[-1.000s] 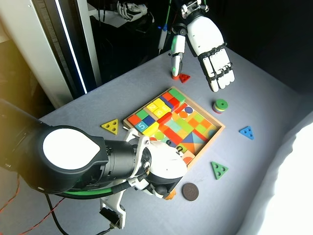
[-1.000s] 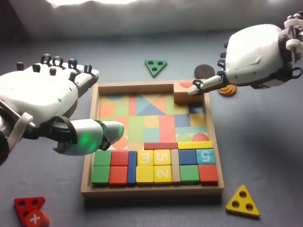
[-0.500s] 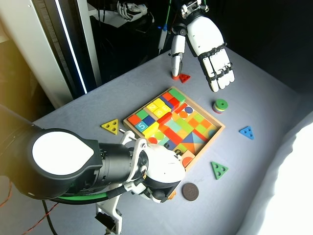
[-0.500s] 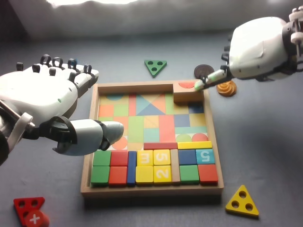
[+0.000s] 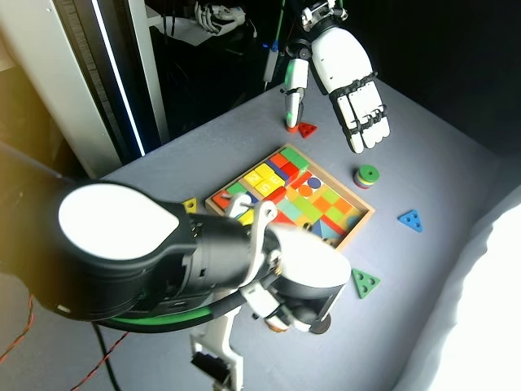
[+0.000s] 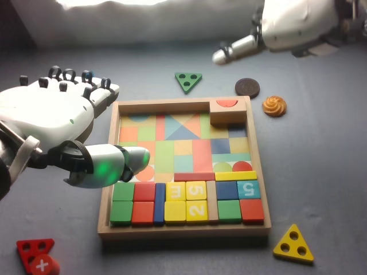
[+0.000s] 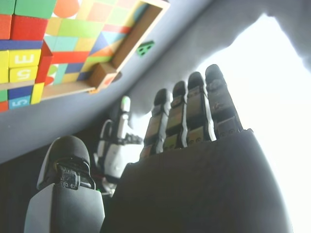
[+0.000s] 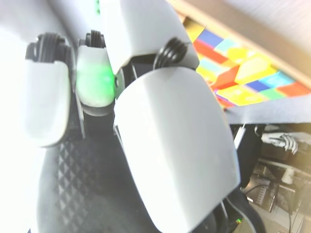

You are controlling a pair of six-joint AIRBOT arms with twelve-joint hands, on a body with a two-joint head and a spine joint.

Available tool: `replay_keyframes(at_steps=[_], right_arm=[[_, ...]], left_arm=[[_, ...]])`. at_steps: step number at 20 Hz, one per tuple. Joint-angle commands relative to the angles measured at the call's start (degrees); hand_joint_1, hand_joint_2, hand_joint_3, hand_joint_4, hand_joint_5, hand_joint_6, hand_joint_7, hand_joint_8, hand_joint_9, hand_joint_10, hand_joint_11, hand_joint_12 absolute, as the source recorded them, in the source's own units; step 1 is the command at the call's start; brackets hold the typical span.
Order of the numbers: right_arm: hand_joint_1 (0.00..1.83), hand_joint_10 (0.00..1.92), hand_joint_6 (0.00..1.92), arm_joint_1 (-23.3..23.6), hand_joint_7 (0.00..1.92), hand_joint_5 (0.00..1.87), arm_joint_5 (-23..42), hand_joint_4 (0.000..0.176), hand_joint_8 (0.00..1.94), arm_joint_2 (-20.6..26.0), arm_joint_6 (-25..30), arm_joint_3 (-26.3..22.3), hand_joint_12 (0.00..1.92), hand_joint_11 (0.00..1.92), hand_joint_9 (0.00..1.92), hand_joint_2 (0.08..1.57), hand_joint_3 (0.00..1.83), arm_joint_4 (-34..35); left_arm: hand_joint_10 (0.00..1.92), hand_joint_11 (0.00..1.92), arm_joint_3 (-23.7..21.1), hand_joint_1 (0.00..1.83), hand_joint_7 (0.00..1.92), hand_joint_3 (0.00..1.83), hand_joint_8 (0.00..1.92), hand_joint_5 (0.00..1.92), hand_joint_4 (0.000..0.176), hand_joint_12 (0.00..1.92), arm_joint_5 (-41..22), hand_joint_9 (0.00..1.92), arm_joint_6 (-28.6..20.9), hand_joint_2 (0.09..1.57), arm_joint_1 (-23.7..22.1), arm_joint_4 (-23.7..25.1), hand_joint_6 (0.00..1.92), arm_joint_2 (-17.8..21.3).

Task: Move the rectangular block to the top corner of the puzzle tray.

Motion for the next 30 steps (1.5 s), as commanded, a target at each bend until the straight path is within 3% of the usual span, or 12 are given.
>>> replay_keyframes(at_steps=[1, 6, 12, 14, 18, 22, 27, 29, 30], right_arm=[[1.83, 1.92, 0.00, 0.98, 1.33, 0.17, 0.11, 0.000, 1.94, 0.97, 0.98, 0.23, 1.92, 1.67, 1.49, 1.26, 0.00, 2.01], [1.83, 1.92, 0.00, 2.19, 1.33, 0.18, 0.38, 0.000, 1.94, 2.20, 6.55, 0.20, 1.92, 1.67, 1.48, 1.25, 0.00, 2.02], [1.83, 1.92, 0.02, 1.93, 1.39, 0.23, -0.58, 0.000, 1.94, 3.01, 8.19, -0.04, 1.92, 1.76, 1.56, 1.24, 0.00, 2.00], [1.83, 1.92, 0.00, 1.70, 1.36, 0.16, -1.30, 0.000, 1.94, 3.01, 8.69, -0.47, 1.92, 1.71, 1.52, 1.24, 0.00, 2.01], [1.83, 1.92, 0.01, 1.11, 1.35, 0.19, -2.31, 0.000, 1.94, 3.07, 9.15, -1.09, 1.92, 1.69, 1.50, 1.26, 0.00, 2.02], [1.83, 1.92, 0.01, 1.18, 1.32, 0.21, -4.11, 0.000, 1.94, 3.17, 11.75, -1.09, 1.92, 1.68, 1.50, 1.26, 0.00, 2.02], [1.83, 1.92, 0.01, 1.18, 1.26, 0.22, -4.03, 0.000, 1.94, 3.30, 12.33, -1.17, 1.92, 1.62, 1.42, 1.26, 0.00, 2.02], [1.81, 1.92, 0.01, 1.19, 1.20, 0.24, -4.03, 0.000, 1.94, 3.33, 12.76, -1.24, 1.92, 1.59, 1.40, 1.27, 0.00, 2.01], [1.83, 1.92, 0.02, 1.19, 1.24, 0.27, -3.99, 0.000, 1.94, 3.35, 12.76, -1.33, 1.92, 1.62, 1.42, 1.26, 0.00, 2.01]], left_arm=[[0.00, 0.00, 0.05, 0.00, 0.00, 0.00, 0.00, 0.00, 0.000, 0.00, -2.53, 0.00, 0.07, 1.19, -0.65, 3.53, 0.00, 0.23], [0.00, 0.00, -0.28, 0.00, 0.00, 0.00, 0.00, 0.00, 0.000, 0.00, -3.39, 0.00, 0.07, 1.19, -1.35, 3.34, 0.00, 0.03], [0.00, 0.00, -0.43, 0.00, 0.00, 0.00, 0.00, 0.00, 0.000, 0.00, -4.25, 0.00, 0.07, 1.19, -1.56, 2.23, 0.00, 0.01], [0.00, 0.00, -0.37, 0.00, 0.00, 0.00, 0.00, 0.00, 0.000, 0.00, -4.20, 0.00, 0.16, 1.19, -1.57, 2.37, 0.00, 0.05], [0.00, 0.00, -0.25, 0.00, 0.00, 0.00, 0.00, 0.00, 0.000, 0.00, -4.17, 0.00, 0.46, 1.19, -2.01, 2.13, 0.00, 0.08], [0.00, 0.00, 0.16, 0.00, 0.01, 0.00, 0.00, 0.00, 0.000, 0.00, -4.17, 0.00, 4.15, 1.19, -3.97, -0.38, 0.00, 0.09], [0.00, 0.00, 0.53, 0.00, 0.02, 0.00, 0.01, 0.00, 0.000, 0.00, -4.11, 0.01, 4.14, 1.20, -4.07, -0.38, 0.00, 0.07], [0.02, 0.04, 0.54, 0.00, 0.06, 0.00, 0.02, 0.03, 0.000, 0.02, -4.10, 0.05, 4.14, 1.19, -4.07, -0.44, 0.01, 0.07], [0.01, 0.01, 0.54, 0.00, 0.10, 0.00, 0.02, 0.08, 0.000, 0.22, -4.10, 0.10, 4.14, 1.18, -4.06, -0.48, 0.01, 0.07]])
